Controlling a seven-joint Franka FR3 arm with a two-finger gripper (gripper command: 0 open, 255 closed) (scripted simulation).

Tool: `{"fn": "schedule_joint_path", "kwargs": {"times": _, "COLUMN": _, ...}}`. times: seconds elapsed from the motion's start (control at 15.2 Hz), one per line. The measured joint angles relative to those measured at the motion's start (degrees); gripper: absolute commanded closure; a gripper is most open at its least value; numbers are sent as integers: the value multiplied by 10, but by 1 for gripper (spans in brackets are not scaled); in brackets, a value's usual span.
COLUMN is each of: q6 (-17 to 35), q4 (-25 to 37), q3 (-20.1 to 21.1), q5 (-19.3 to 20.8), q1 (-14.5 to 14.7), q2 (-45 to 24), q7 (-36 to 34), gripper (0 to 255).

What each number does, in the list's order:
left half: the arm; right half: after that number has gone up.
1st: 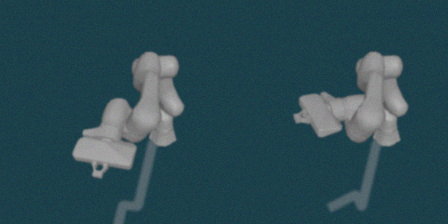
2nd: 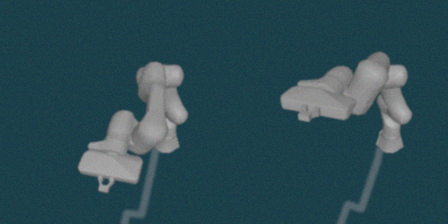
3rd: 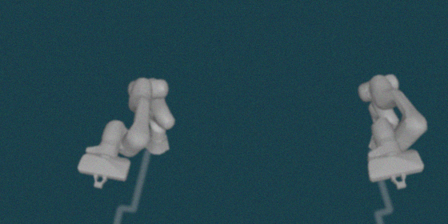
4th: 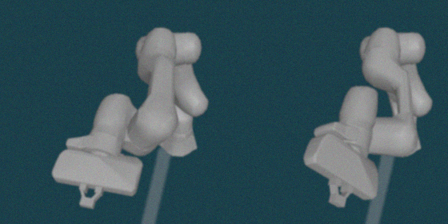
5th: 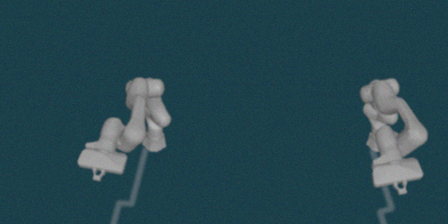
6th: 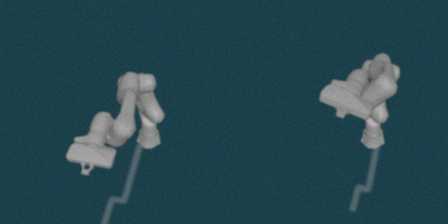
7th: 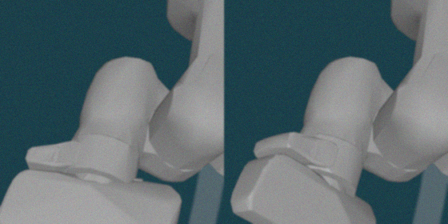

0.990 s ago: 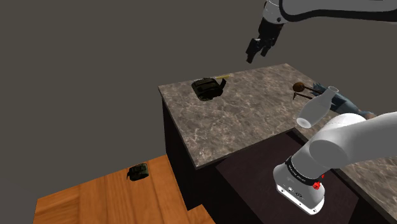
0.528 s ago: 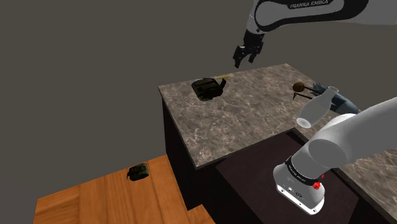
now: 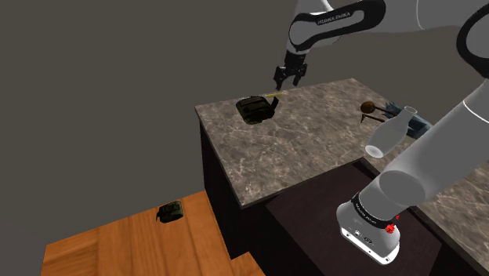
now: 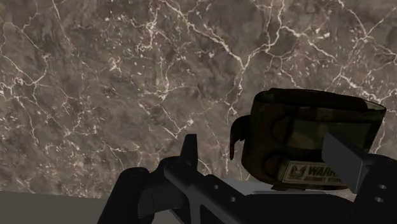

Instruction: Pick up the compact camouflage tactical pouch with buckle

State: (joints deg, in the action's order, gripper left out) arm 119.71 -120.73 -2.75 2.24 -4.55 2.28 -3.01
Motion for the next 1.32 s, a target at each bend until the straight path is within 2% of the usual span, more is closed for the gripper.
{"fn": "schedule_joint_path", "kwargs": {"times": 0.4, "q6": 24, "q4": 76, "q3": -9, "q5": -26, "q1": -11, "q2": -122, "q7": -2, "gripper": 0}}
{"fn": "schedule_joint_path", "kwargs": {"times": 0.92, "q6": 74, "q4": 63, "q3": -9, "q5": -31, "q1": -13, "q2": -162, "q7": -1, "gripper": 0}}
{"fn": "schedule_joint_path", "kwargs": {"times": 0.99, "q6": 77, "q4": 62, "q3": -9, "q5": -31, "q1": -13, "q2": -164, "q7": 0, "gripper": 255}}
{"fn": "schedule_joint_path", "kwargs": {"times": 1.32, "q6": 79, "q4": 62, "q3": -9, "q5": -32, "q1": -14, "q2": -165, "q7": 1, "gripper": 255}}
